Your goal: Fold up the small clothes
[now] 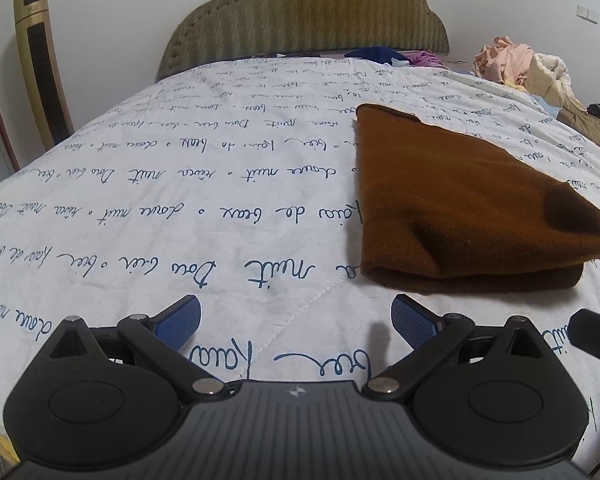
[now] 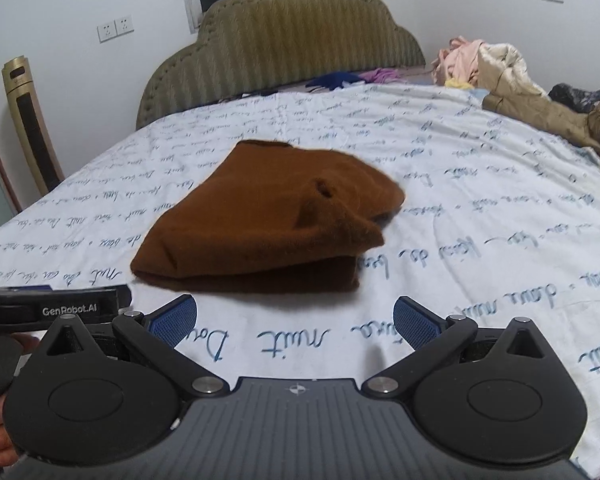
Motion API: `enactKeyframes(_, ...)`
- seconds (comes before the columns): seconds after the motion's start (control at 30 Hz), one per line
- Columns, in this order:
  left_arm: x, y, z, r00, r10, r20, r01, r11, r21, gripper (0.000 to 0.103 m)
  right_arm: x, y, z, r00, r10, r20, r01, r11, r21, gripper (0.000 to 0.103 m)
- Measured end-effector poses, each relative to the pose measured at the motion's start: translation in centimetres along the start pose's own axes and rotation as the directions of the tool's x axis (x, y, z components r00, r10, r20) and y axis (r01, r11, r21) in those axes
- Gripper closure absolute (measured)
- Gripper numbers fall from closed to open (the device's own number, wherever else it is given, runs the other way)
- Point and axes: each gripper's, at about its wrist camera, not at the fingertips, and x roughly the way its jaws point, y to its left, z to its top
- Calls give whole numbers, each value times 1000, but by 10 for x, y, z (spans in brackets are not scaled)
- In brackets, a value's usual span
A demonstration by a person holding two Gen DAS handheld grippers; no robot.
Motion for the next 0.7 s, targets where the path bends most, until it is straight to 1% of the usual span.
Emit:
enactKeyframes(0.27, 0, -2, 0, 1000, 2, 0, -2, 1000, 5, 1, -2, 9, -4, 998, -58, 25, 60, 993, -98, 0)
enactKeyframes(0.7, 1, -1, -1, 1000, 9, 0, -9, 1000, 6, 1, -4, 14, -5, 998, -58, 32, 62, 990, -129, 0)
